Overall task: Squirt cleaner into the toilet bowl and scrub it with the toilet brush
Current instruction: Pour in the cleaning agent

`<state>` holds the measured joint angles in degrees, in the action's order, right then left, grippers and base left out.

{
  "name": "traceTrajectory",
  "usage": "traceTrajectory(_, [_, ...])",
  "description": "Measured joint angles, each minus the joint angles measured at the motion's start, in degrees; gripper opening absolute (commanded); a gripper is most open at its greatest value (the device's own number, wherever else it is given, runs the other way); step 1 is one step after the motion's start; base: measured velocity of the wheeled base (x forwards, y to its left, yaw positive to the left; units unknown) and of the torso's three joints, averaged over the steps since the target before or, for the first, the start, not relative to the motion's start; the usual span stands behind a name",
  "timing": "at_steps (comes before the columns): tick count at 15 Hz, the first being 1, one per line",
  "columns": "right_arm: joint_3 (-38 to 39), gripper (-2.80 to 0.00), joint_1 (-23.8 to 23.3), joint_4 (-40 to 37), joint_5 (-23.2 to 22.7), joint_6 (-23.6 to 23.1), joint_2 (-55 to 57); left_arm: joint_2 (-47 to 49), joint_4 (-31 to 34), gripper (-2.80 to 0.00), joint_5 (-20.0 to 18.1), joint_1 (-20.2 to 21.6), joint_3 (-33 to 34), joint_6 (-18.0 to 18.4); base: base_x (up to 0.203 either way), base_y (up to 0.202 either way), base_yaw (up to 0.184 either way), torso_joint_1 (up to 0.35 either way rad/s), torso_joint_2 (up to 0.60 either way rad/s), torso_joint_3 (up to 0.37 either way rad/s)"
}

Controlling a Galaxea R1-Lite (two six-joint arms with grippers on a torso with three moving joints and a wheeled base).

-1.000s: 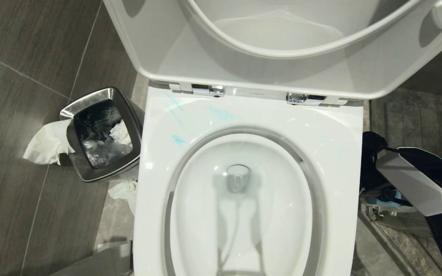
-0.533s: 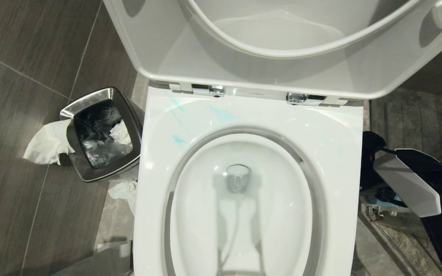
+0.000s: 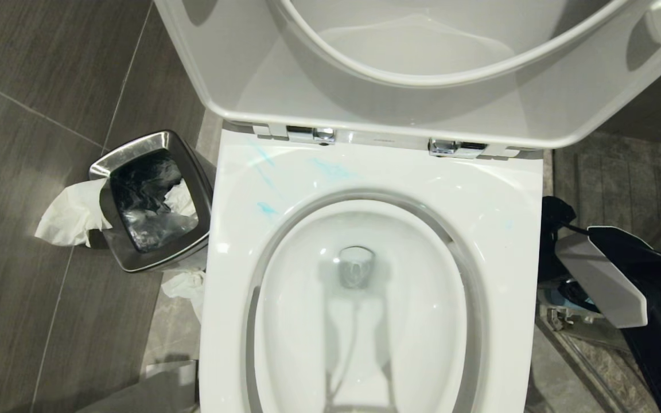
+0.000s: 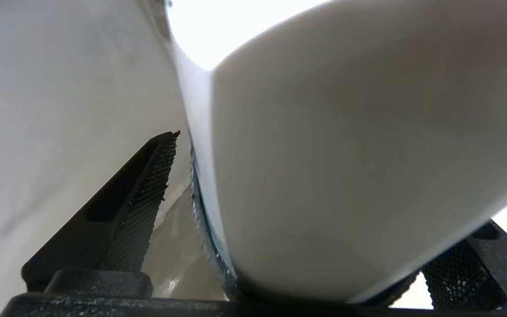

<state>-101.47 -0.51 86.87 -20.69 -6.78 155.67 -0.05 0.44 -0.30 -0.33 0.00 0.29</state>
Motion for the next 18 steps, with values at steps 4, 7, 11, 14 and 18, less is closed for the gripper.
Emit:
traceTrajectory(4, [-2.4, 0.0, 0.0, -0.9, 0.0, 0.0, 1.2, 0.0, 0.0, -2.8, 0.0, 0.0, 0.0, -0.1, 0.0, 0.0, 0.0, 0.0, 0.0, 0.0])
traceTrajectory(7, [-3.5, 0.0, 0.0, -1.1, 0.0, 0.1, 1.7, 0.0, 0.0, -2.8, 0.0, 0.0, 0.0, 0.0, 0.0, 0.0, 0.0, 0.0, 0.0, 0.0])
traceTrajectory(11, [-4.2, -2.8, 0.0, -1.6, -0.1, 0.2, 2.1, 0.0, 0.0, -2.8, 0.0, 0.0, 0.0, -0.1, 0.0, 0.0, 0.0, 0.0, 0.0, 0.0])
traceTrajectory(14, [-5.2, -2.8, 0.0, -2.0, 0.1, 0.1, 2.2, 0.0, 0.0, -2.8, 0.0, 0.0, 0.0, 0.0, 0.0, 0.0, 0.0, 0.0, 0.0, 0.0])
traceTrajectory(18, [-6.7, -2.8, -0.1, -2.6, 0.3, 0.4, 2.5, 0.0, 0.0, -2.8, 0.0, 0.0, 0.0, 0.0, 0.0, 0.0, 0.0, 0.0, 0.0, 0.0])
